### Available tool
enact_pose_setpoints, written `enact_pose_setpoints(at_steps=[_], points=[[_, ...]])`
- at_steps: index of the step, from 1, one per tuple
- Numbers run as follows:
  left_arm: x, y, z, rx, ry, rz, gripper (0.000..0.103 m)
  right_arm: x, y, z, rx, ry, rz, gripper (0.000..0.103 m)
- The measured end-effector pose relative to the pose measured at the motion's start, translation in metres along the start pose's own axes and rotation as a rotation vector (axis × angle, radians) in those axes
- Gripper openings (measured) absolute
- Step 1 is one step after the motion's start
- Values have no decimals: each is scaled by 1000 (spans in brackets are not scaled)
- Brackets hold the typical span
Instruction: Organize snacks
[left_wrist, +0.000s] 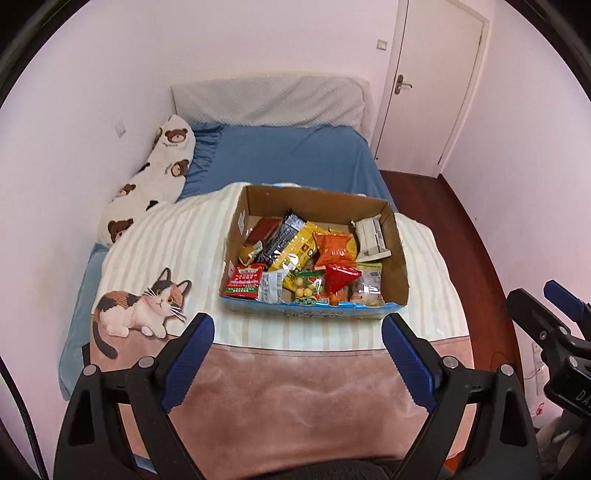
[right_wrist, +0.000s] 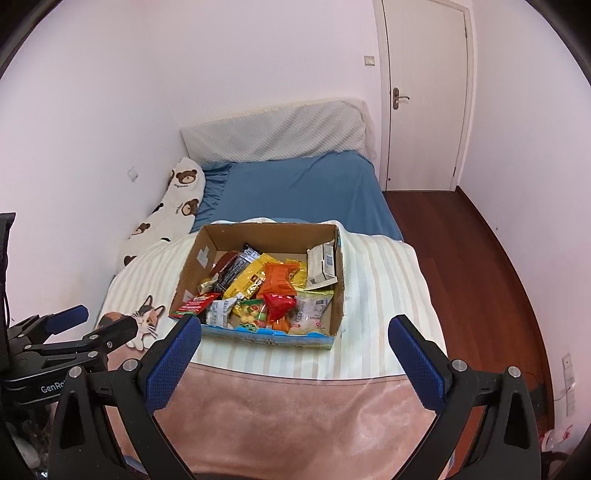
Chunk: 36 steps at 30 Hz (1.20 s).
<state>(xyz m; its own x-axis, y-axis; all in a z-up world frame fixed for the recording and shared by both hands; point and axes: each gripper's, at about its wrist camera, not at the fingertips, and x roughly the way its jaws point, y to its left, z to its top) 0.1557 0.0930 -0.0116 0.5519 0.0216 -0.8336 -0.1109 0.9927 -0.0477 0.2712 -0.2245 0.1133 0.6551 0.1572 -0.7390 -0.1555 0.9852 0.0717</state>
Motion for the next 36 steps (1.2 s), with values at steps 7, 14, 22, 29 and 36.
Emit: enact_pose_setpoints(at_steps=[7, 14, 22, 29, 36], points=[[-20, -7, -4, 21, -36, 9, 93, -15, 0, 1, -7, -19, -6, 103], [-21, -10, -5, 21, -45, 10, 93, -16, 0, -2, -10, -25, -22, 103], [-9, -11, -5, 11, -71, 30, 102, 3, -4, -6, 1, -10, -53, 103], [22, -8, -2, 2, -49, 64, 102, 31, -6, -9, 1, 3, -91, 103], [46, -8, 2, 8, -25, 83, 102, 58, -9, -8, 9, 21, -115, 103]])
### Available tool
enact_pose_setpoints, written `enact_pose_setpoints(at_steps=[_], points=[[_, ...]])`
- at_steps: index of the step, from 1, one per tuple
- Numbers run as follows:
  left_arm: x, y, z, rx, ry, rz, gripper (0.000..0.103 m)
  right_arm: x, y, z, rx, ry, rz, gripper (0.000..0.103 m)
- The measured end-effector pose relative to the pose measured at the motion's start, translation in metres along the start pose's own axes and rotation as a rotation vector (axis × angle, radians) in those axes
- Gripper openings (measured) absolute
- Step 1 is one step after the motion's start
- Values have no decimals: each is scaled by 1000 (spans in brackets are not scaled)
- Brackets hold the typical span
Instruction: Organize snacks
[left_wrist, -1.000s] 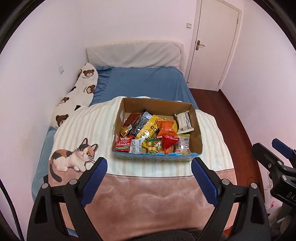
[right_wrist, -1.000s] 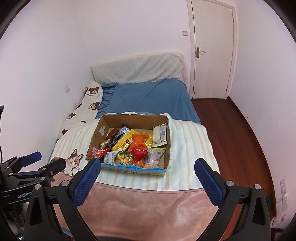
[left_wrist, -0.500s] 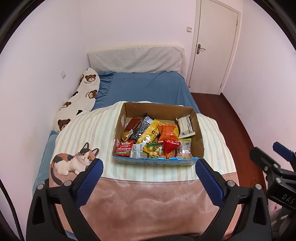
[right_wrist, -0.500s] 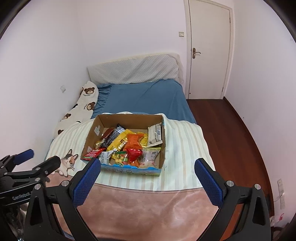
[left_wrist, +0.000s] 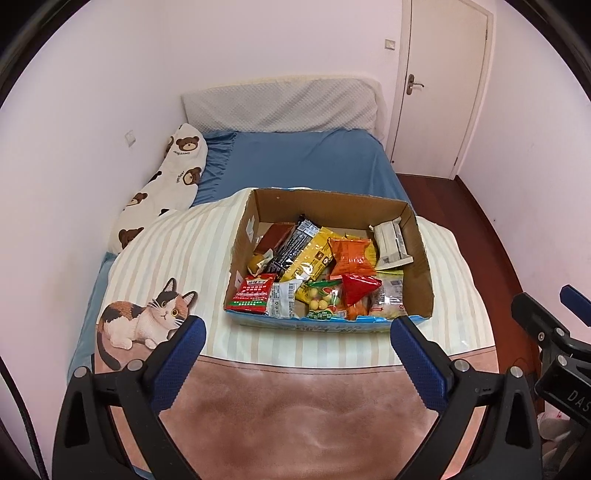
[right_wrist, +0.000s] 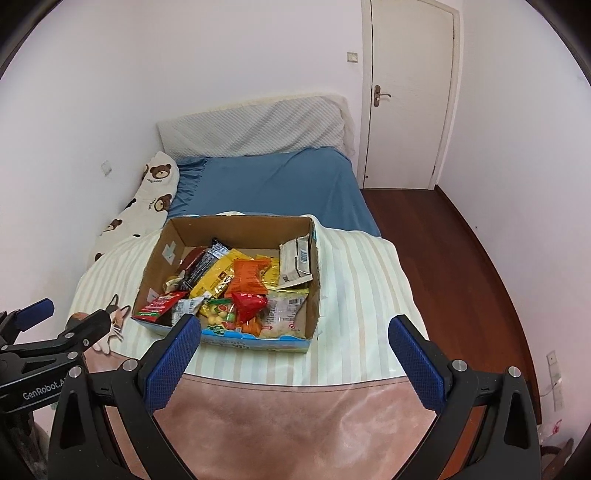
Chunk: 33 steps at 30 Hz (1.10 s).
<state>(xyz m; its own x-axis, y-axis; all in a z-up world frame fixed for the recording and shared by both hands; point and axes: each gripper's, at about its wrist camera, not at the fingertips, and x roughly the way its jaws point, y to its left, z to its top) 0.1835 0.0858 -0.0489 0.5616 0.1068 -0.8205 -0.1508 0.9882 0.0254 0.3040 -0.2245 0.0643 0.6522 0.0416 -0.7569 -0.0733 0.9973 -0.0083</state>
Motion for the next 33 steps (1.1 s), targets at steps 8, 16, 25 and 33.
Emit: enact_pose_setpoints(at_steps=[8, 16, 25, 33], points=[[15, -1, 3, 6, 14, 22, 102, 22, 0, 0, 6, 22, -23, 103], [18, -1, 4, 13, 15, 25, 102, 28, 0, -1, 14, 30, -29, 103], [22, -1, 3, 15, 25, 18, 102, 28, -1, -2, 17, 32, -33, 103], [23, -1, 2, 19, 33, 13, 102, 31, 0, -5, 17, 44, -30, 103]])
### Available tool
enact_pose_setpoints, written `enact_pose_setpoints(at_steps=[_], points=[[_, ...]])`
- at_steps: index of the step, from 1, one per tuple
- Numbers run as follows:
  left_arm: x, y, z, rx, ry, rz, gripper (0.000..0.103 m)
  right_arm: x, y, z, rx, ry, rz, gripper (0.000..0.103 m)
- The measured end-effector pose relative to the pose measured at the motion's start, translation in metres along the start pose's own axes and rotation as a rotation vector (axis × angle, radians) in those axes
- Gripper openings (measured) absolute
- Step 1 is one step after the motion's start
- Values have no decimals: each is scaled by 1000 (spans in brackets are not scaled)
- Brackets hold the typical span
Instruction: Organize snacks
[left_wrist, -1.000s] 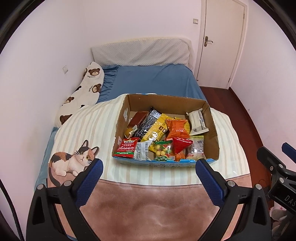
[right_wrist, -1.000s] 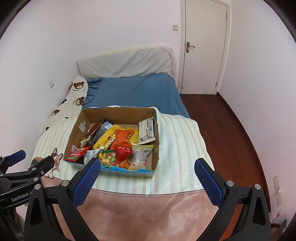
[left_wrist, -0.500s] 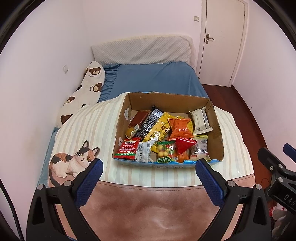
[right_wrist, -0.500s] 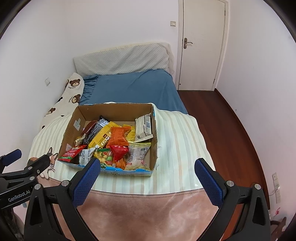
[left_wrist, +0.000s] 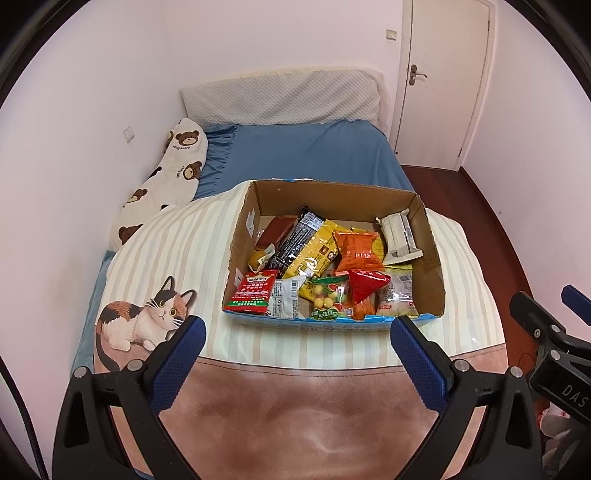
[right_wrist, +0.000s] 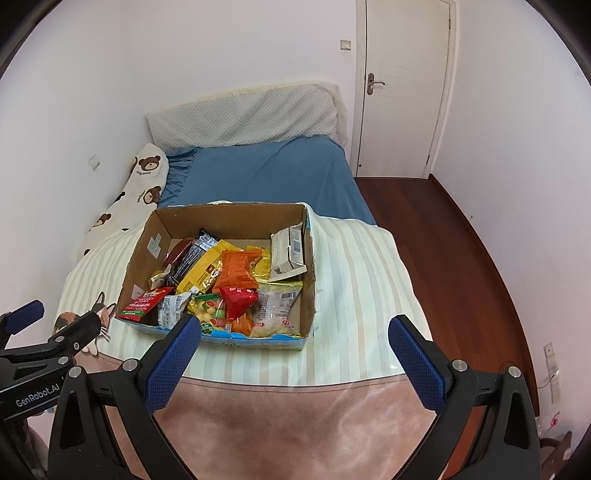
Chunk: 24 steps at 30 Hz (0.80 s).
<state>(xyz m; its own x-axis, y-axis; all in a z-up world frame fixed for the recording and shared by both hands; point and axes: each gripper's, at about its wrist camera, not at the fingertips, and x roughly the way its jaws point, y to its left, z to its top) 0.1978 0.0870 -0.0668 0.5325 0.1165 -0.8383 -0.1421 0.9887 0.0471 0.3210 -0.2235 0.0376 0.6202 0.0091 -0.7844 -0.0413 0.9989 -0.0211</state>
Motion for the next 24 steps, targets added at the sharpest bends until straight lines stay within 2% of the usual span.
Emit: enact_pose_setpoints(at_steps=[24], points=[[-10, -4, 1, 14, -10, -8, 102, -5, 0, -1, -7, 2, -2, 103]])
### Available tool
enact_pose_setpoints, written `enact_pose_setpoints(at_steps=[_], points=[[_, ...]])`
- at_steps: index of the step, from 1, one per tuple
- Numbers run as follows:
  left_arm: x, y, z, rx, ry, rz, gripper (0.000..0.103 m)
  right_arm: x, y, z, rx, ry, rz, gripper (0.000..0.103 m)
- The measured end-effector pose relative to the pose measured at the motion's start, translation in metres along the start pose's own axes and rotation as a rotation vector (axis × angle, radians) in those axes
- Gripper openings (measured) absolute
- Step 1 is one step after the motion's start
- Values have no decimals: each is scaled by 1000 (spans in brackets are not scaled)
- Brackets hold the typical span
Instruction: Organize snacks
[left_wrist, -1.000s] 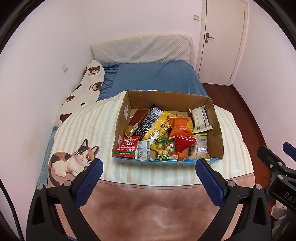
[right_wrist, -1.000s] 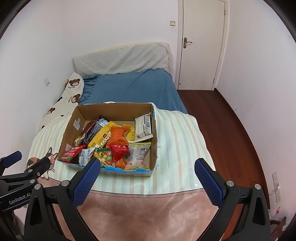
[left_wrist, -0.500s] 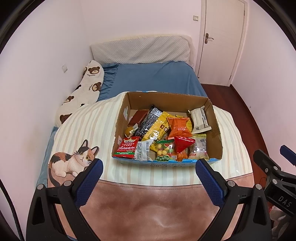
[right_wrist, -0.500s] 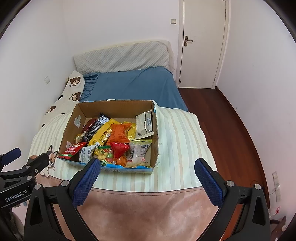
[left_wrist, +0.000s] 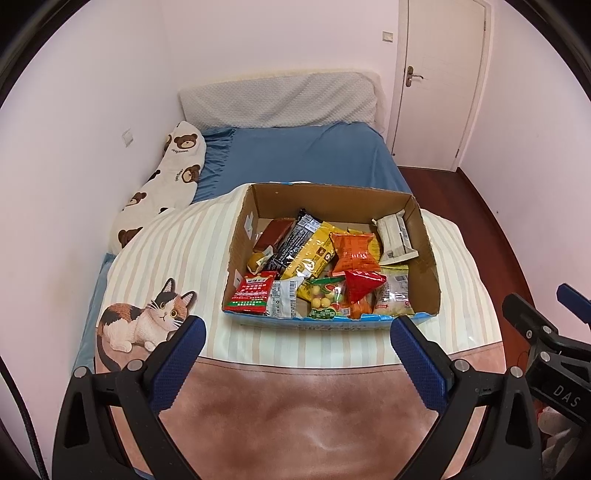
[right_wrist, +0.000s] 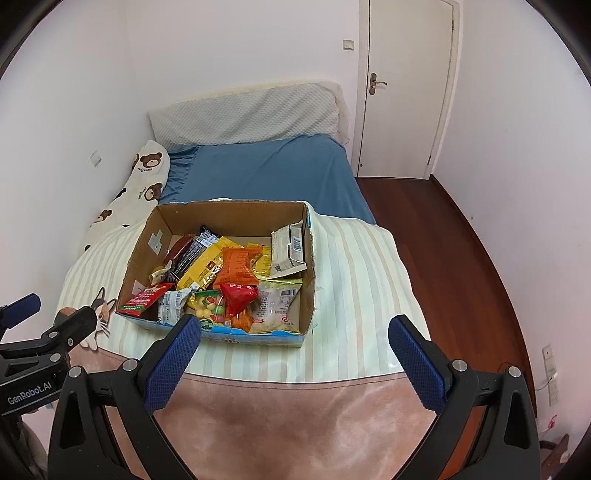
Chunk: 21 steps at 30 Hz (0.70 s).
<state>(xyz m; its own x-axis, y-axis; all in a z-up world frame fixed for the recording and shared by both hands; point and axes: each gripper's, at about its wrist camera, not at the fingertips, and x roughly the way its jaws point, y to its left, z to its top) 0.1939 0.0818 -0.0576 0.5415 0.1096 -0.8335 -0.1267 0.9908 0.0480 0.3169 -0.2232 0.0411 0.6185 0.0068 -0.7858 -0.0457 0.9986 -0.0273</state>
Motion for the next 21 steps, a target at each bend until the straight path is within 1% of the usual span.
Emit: enact_pose_setpoints(at_steps=[10, 21], points=[[-2, -7, 1, 10, -4, -8, 102, -1, 1, 1, 3, -1, -1, 103], [-3, -5, -1, 9, -4, -6, 102, -5, -3, 0, 2, -9, -3, 103]])
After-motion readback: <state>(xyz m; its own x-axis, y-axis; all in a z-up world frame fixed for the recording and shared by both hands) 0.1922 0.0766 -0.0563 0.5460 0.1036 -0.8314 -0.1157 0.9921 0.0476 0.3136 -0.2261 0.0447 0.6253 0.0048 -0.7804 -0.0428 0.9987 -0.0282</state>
